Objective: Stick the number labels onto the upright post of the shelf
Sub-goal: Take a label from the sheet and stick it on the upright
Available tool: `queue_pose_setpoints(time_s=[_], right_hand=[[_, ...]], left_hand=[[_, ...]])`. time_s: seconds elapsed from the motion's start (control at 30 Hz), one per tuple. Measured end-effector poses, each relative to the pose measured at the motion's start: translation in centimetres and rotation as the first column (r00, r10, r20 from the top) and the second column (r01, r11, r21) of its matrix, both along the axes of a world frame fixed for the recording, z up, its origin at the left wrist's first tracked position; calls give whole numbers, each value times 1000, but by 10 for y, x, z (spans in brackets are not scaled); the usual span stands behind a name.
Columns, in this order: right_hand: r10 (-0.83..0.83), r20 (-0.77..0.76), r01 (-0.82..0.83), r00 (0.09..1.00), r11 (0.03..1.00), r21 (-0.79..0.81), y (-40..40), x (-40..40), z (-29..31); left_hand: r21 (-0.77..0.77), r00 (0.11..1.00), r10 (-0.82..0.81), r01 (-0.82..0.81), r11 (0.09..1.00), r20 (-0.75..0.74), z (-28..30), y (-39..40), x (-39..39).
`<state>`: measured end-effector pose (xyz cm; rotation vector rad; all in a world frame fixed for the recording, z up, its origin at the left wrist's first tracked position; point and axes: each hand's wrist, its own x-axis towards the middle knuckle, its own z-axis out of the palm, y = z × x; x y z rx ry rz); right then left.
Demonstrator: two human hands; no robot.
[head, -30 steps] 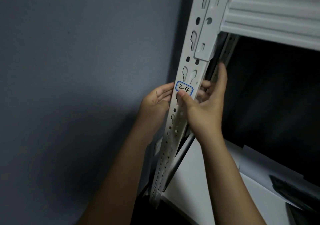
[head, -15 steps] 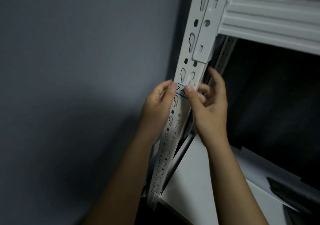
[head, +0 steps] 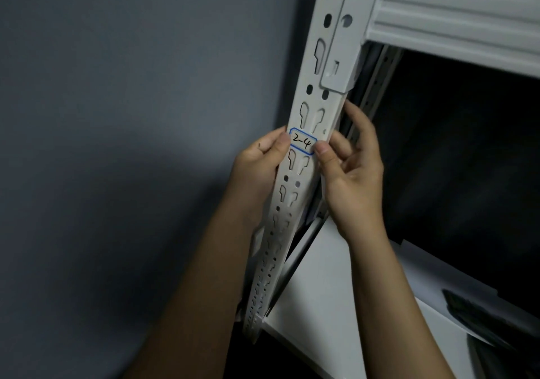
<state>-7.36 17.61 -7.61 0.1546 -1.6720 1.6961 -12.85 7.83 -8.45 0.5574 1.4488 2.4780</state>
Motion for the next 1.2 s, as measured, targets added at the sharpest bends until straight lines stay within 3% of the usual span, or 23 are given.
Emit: queue_pose_setpoints(time_s=[0.2, 0.33, 0.4, 0.5, 0.63, 0.73, 0.83, 0.9, 0.97, 1.07, 1.2], right_hand=[[-176, 84, 173, 981, 984, 47, -11, 6, -6], [-515, 158, 455, 842, 837, 303, -27, -1, 4], [-561, 158, 494, 813, 807, 323, -30, -2, 6], [-491, 160, 425, 856, 846, 324, -26, 3, 3], [-246, 166, 190, 955, 937, 294, -9, 9, 1], [-120, 203, 75, 972, 973, 217, -1, 12, 3], [-281, 245, 217, 928, 942, 256, -11, 12, 12], [-504, 265, 373, 822, 829, 418, -23, 8, 19], [-604, 291, 440, 742, 766, 469, -31, 3, 26], [-582, 307, 463, 753, 800, 382, -31, 1, 27], [-276, 252, 249, 927, 959, 134, -14, 8, 14]], left_hand=[[-101, 994, -67, 58, 993, -89, -10, -10, -1], [-157, 992, -45, 26, 987, -116, -10, -13, 4], [-162, 994, -24, 6, 987, -109, -11, -17, 6], [-139, 995, -33, 20, 990, -94, -9, -26, 12], [-157, 996, -29, 16, 988, -81, -11, -29, 15], [-177, 996, -23, 8, 984, -81, -9, -30, 19], [-181, 996, -21, 4, 983, -90, -6, -30, 22], [-179, 996, -12, -4, 984, -89, -6, -29, 23], [-180, 996, -7, -9, 984, -89, -6, -29, 24], [-193, 995, -14, -5, 981, -95, -4, -30, 24], [-188, 998, 22, -34, 982, -67, -4, -29, 22]])
